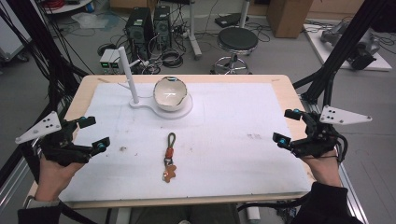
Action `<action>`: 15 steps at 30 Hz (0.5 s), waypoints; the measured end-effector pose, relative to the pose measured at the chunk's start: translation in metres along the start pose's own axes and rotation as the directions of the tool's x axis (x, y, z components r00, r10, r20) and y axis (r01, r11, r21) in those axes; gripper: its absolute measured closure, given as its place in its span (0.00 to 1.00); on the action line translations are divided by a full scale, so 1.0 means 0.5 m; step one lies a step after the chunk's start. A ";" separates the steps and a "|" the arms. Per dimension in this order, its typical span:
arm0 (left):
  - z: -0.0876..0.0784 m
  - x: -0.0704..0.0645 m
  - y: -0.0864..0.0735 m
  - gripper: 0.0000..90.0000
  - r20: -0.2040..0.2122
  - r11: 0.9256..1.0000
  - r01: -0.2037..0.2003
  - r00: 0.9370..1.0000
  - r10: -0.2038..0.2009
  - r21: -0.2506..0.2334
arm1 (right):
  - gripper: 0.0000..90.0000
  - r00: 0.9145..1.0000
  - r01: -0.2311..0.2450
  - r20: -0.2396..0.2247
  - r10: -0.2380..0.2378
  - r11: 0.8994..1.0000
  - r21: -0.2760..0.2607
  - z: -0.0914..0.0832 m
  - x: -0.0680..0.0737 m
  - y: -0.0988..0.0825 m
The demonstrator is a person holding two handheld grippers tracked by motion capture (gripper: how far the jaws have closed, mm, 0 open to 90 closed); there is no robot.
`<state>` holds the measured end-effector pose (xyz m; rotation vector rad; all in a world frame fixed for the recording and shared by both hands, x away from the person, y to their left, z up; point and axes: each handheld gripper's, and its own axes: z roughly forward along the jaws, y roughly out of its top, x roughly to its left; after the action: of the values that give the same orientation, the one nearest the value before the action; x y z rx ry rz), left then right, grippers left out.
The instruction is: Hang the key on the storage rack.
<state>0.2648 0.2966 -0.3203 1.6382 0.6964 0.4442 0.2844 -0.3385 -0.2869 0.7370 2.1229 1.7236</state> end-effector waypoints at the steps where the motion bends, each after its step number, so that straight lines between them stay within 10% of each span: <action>1: 0.002 0.000 -0.002 0.05 -0.006 1.000 0.006 1.000 -0.006 0.004 | 0.01 1.000 0.000 -0.006 0.000 1.000 0.008 0.002 -0.001 -0.001; 15: 0.068 -0.016 -0.009 0.05 0.005 0.998 0.019 1.000 -0.020 0.056 | 0.01 1.000 -0.007 -0.022 0.007 0.999 0.038 0.001 0.007 -0.012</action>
<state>0.2799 0.2663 -0.3301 1.6828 0.7260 0.4097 0.2807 -0.3372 -0.2926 0.7399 2.1755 1.7071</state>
